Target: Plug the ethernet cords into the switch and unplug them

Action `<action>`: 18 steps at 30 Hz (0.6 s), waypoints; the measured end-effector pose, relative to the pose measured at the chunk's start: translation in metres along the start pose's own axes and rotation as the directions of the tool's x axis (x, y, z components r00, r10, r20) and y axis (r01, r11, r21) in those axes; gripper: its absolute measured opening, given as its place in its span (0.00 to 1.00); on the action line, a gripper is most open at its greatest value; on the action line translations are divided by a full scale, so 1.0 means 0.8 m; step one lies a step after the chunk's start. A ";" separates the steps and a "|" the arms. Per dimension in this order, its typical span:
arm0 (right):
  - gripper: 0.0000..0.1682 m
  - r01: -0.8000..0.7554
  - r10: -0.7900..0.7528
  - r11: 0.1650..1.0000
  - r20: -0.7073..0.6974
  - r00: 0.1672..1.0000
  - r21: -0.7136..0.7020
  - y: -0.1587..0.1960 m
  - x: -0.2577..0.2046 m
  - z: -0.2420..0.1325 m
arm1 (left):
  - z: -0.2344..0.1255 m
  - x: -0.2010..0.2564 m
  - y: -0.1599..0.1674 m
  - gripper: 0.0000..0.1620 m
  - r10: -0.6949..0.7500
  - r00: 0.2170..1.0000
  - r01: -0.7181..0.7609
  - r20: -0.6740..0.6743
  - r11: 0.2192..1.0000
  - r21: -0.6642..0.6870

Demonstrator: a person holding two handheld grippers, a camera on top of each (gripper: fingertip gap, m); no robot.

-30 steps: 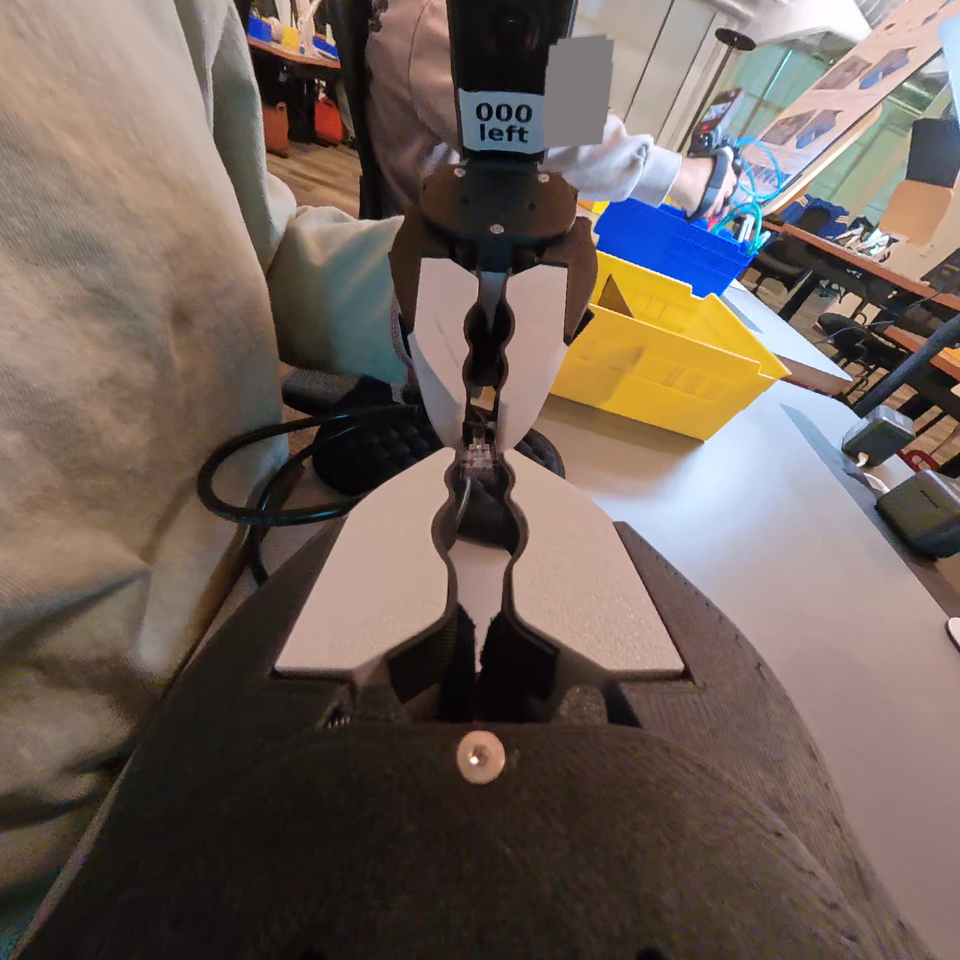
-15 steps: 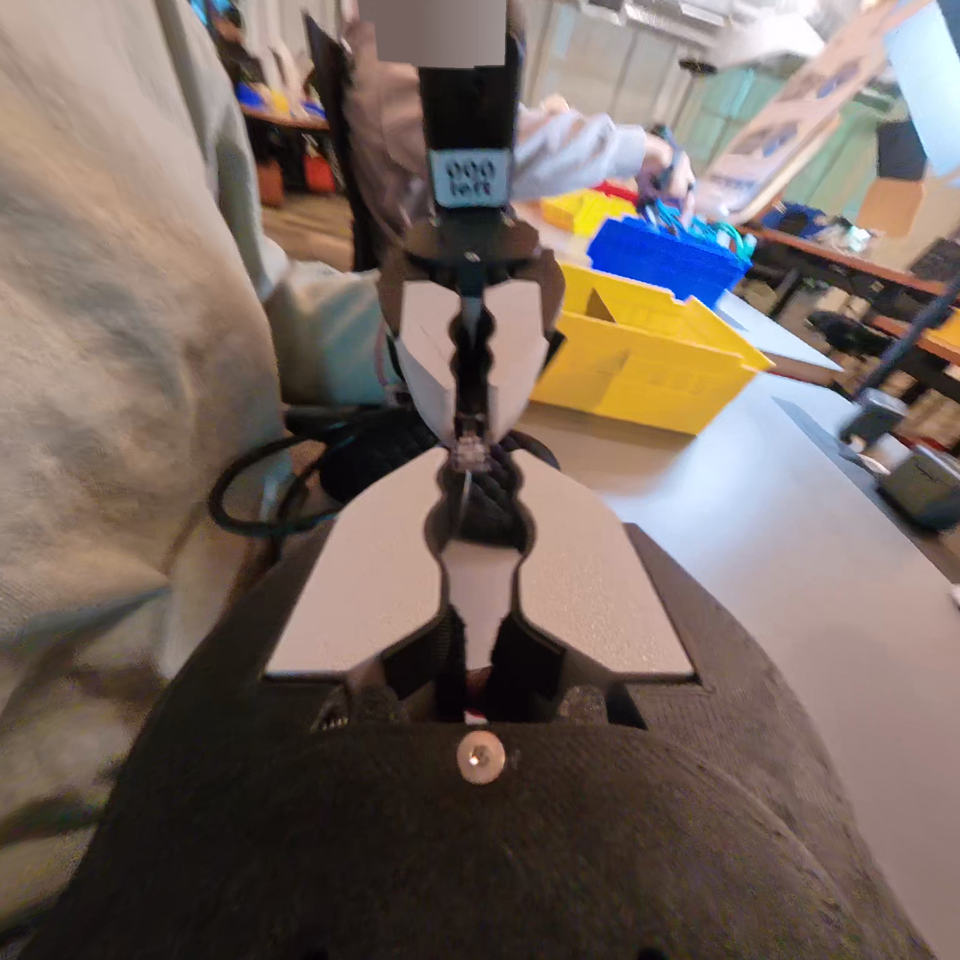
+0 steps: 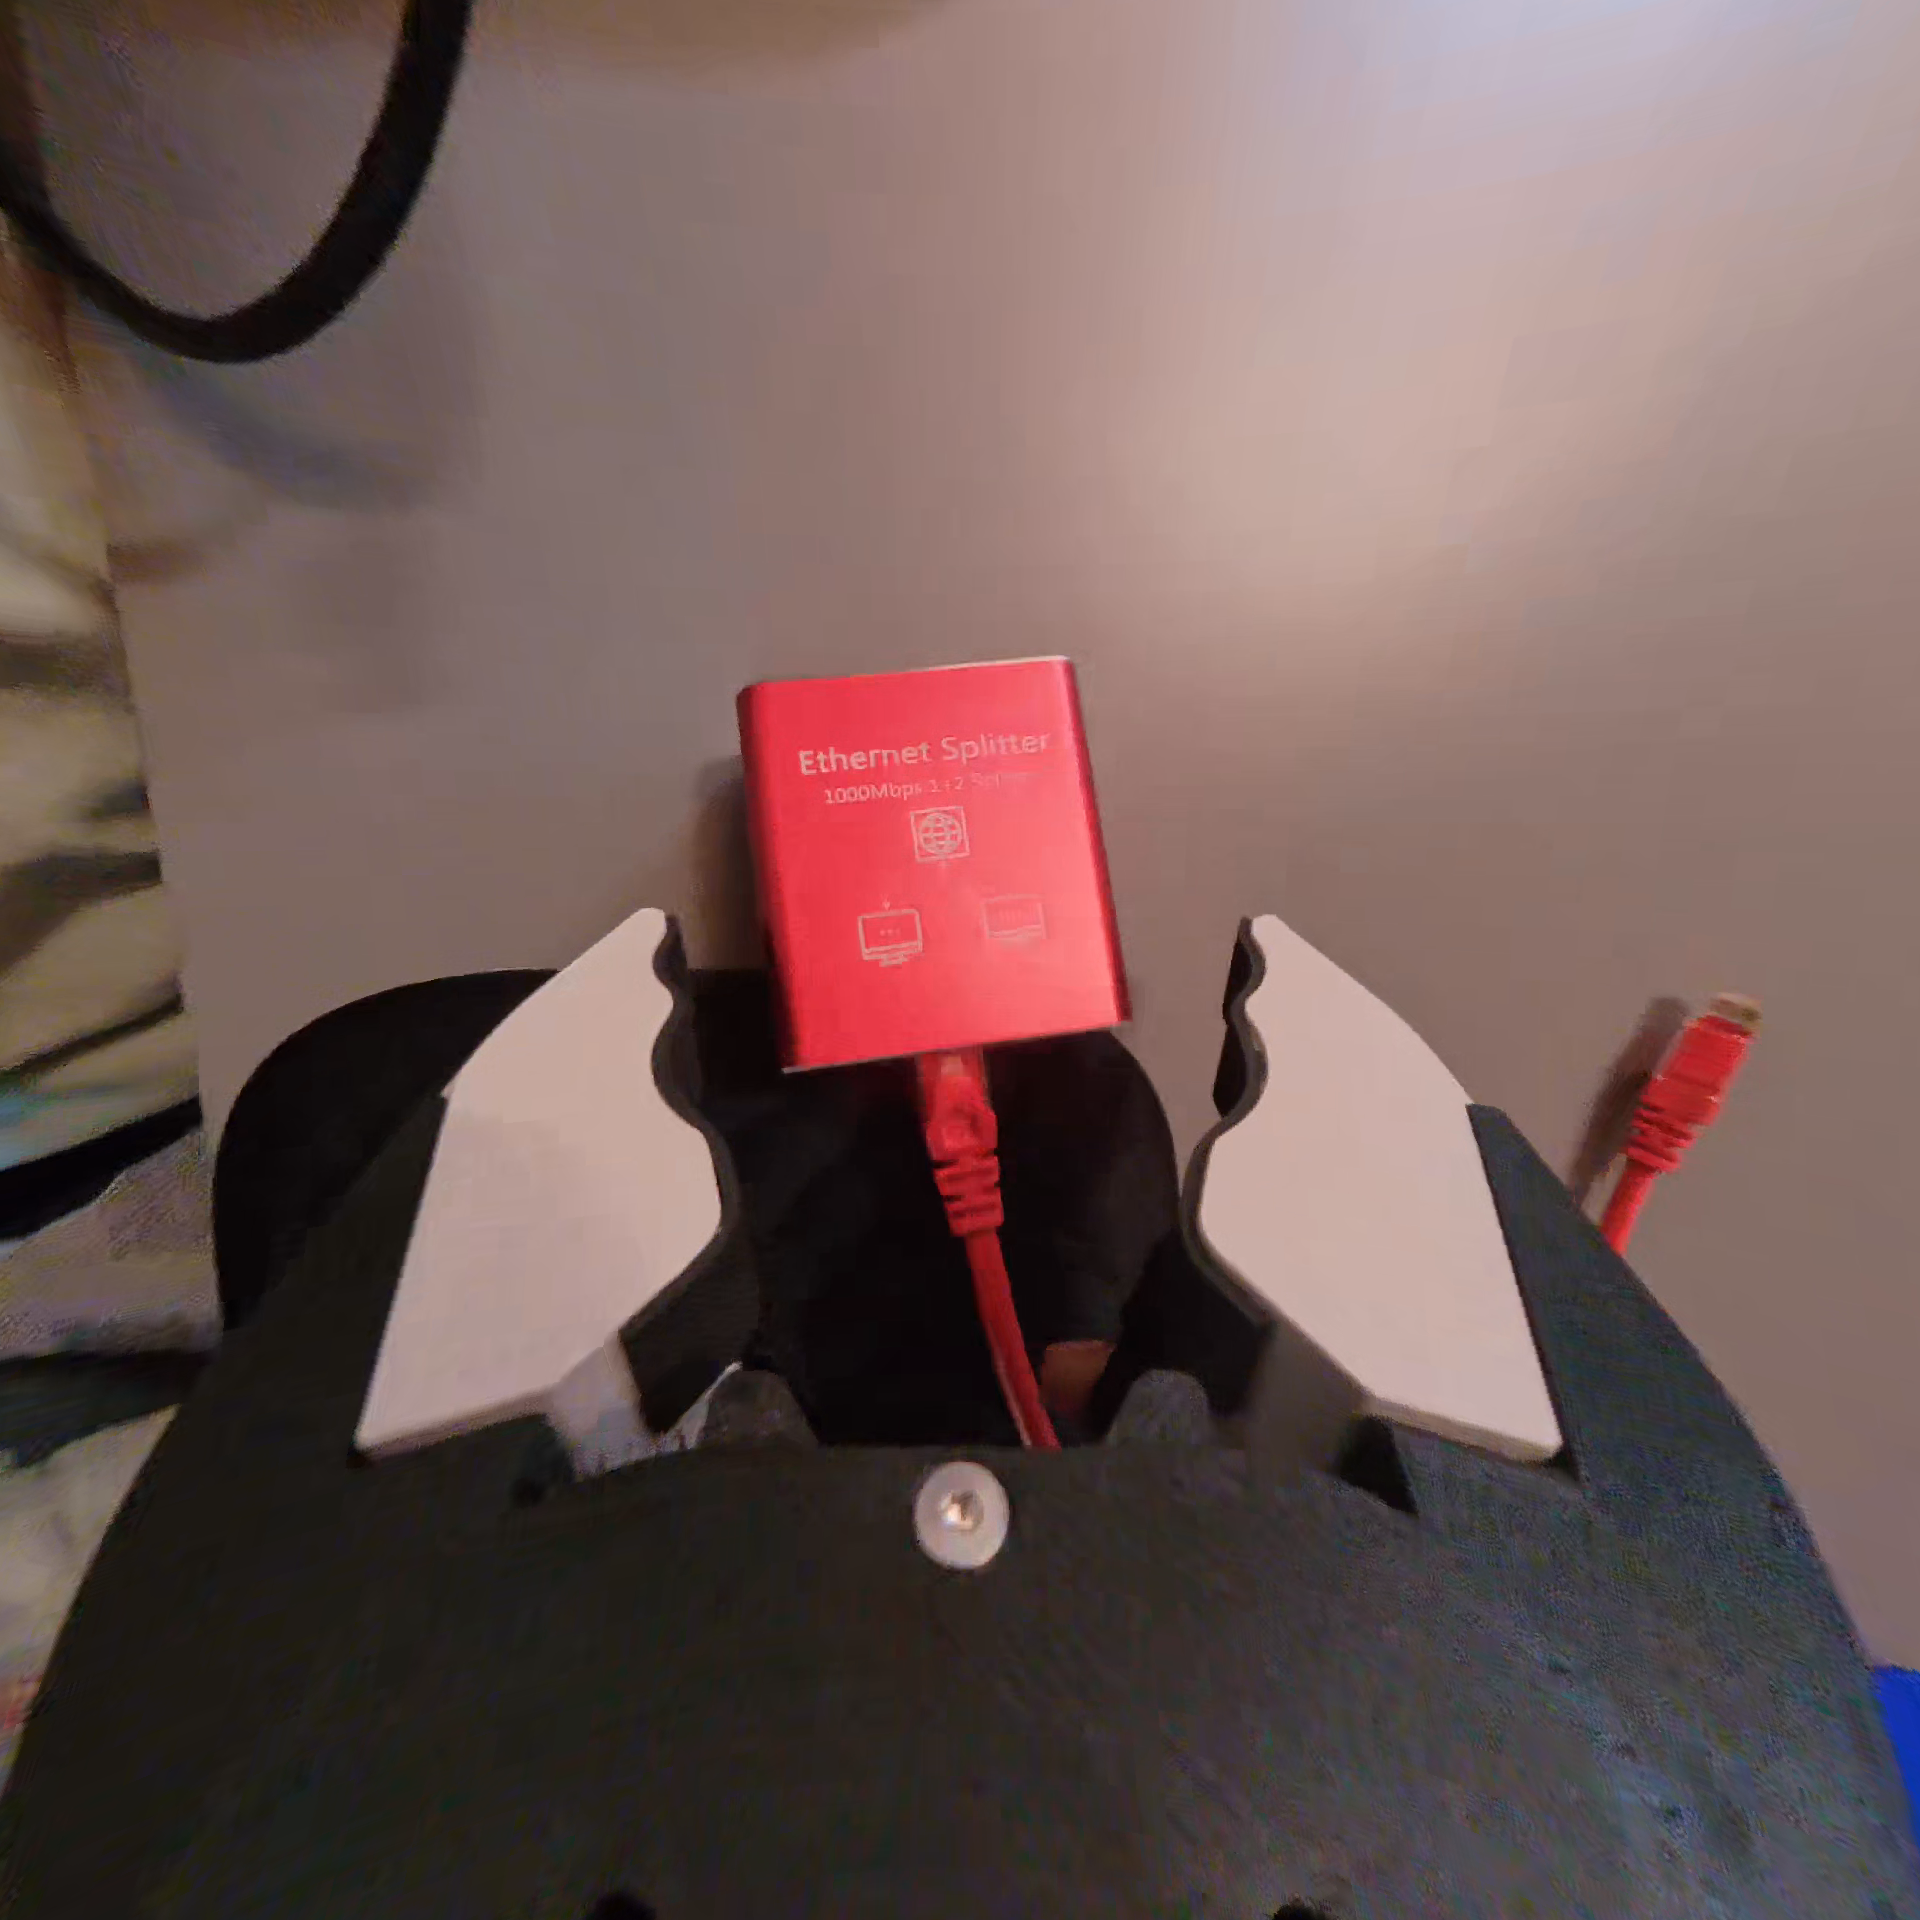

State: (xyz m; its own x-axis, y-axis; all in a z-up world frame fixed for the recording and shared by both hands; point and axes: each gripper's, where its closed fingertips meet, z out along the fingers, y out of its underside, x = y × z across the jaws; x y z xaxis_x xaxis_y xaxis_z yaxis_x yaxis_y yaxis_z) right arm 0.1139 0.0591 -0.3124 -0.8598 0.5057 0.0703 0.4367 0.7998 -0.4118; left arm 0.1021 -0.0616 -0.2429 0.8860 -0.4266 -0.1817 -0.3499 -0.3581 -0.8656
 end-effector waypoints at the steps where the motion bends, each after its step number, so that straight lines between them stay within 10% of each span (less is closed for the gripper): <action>1: 0.58 0.008 -0.007 0.999 0.027 1.000 -0.051 -0.001 -0.001 0.004 | 0.000 0.000 0.001 0.06 -0.001 1.000 0.001 -0.001 1.000 -0.002; 7: 0.42 0.095 -0.069 0.959 0.104 0.992 -0.269 0.011 0.002 0.022 | -0.002 -0.006 0.001 0.06 -0.031 1.000 0.031 0.002 0.999 0.015; 18: 0.42 0.062 -0.069 0.933 0.006 0.998 0.355 -0.051 -0.017 -0.020 | 0.014 -0.022 0.018 0.06 -0.079 0.994 0.087 0.069 0.989 -0.116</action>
State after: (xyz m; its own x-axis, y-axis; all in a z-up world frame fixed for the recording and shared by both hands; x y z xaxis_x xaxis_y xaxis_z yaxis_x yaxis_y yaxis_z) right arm 0.1119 0.0250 -0.2819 -0.8894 0.4475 0.0927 0.2603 0.6628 -0.7021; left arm 0.0844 -0.0503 -0.2574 0.9299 -0.3384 -0.1442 -0.3045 -0.4882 -0.8179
